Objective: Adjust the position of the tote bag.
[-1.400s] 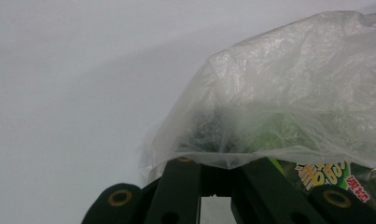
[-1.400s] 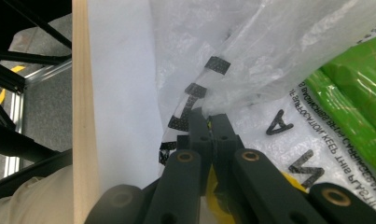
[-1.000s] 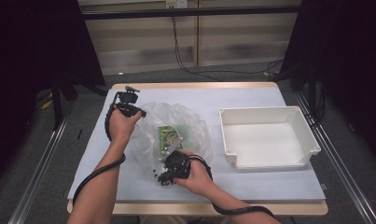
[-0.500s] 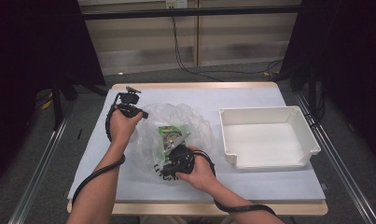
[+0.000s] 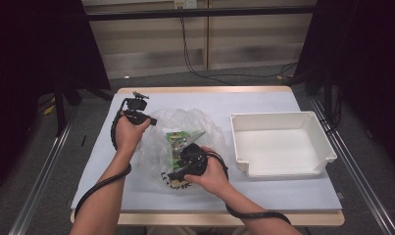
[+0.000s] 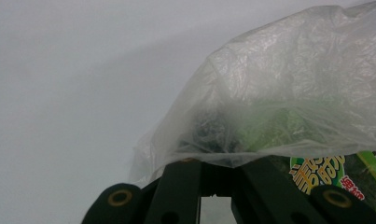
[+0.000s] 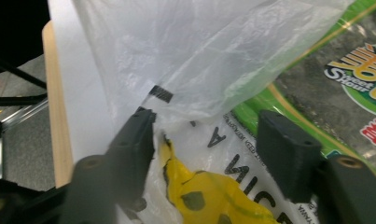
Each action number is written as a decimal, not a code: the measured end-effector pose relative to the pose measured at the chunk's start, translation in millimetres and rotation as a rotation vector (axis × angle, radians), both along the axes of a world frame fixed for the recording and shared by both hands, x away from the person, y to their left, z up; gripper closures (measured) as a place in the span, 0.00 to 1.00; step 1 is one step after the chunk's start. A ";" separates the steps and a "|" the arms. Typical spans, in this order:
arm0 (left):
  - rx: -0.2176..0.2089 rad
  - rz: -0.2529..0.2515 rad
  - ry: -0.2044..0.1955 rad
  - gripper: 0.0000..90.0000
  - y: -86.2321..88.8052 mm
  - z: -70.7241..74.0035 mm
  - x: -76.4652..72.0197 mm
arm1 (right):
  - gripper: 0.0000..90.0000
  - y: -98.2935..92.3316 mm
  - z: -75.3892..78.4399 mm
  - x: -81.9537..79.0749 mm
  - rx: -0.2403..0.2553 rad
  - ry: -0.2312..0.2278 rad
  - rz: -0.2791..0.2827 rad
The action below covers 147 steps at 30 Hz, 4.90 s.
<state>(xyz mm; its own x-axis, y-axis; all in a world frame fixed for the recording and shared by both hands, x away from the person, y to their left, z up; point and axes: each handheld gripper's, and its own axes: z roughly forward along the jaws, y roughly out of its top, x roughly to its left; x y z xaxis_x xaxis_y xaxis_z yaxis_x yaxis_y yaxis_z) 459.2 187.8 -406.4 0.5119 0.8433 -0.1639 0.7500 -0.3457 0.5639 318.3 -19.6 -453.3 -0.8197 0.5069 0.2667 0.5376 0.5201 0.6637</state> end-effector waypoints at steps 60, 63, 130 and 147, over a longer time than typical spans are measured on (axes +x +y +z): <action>-0.052 -0.062 0.030 0.66 -12.7 18.0 -12.5 | 0.54 -11.2 24.6 0.4 -0.034 -0.067 -0.031; -0.067 -0.070 0.032 0.63 -10.4 22.6 -16.7 | 0.55 -18.7 29.0 5.2 -0.043 -0.078 -0.052; -0.071 -0.095 0.050 0.79 -9.4 -27.7 -48.8 | 0.90 -95.0 29.8 81.4 -0.121 -0.102 -0.328; -0.077 -0.028 0.128 0.52 -30.2 -45.6 -35.2 | 0.90 -90.6 31.3 76.7 -0.110 -0.099 -0.301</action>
<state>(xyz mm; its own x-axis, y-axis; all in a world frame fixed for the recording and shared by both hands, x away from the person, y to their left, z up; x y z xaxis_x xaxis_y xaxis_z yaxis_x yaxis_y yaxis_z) 424.0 157.6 -452.0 0.5060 0.8114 -0.2926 0.8079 -0.3271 0.4902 395.0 -110.2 -422.0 -0.6480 0.7516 0.1234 0.6138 0.4194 0.6688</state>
